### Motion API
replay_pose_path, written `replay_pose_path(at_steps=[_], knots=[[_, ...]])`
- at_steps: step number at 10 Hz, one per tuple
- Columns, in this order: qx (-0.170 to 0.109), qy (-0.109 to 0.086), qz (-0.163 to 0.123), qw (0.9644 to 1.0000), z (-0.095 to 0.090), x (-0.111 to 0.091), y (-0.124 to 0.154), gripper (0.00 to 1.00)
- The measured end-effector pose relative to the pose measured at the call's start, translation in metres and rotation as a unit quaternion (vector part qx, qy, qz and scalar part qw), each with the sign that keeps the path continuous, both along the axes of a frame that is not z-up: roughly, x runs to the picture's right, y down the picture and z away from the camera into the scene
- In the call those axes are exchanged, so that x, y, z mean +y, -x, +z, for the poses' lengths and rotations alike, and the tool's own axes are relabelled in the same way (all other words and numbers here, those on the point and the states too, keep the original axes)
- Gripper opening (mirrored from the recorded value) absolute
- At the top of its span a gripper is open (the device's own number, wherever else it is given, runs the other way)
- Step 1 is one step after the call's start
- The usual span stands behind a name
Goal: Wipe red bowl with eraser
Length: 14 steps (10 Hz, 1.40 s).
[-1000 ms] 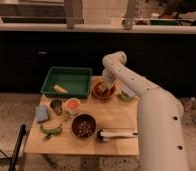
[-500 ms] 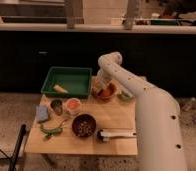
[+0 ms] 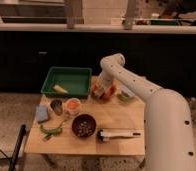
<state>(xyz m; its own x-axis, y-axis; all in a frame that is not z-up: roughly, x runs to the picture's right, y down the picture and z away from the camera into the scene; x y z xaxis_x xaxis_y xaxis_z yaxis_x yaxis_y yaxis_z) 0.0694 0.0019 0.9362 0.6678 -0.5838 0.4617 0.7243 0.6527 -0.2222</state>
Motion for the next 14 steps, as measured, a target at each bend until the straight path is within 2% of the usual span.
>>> replay_pose_path(at_steps=[3, 9, 11, 14], knots=[[0.022, 0.006, 0.005, 0.9997, 0.001, 0.002, -0.028, 0.0], [0.049, -0.016, 0.028, 0.9983, 0.017, -0.025, -0.039, 0.0], [0.044, -0.022, 0.03, 0.9984, 0.024, -0.033, -0.025, 0.0], [0.03, -0.021, 0.021, 0.9991, 0.031, -0.032, -0.005, 0.0]])
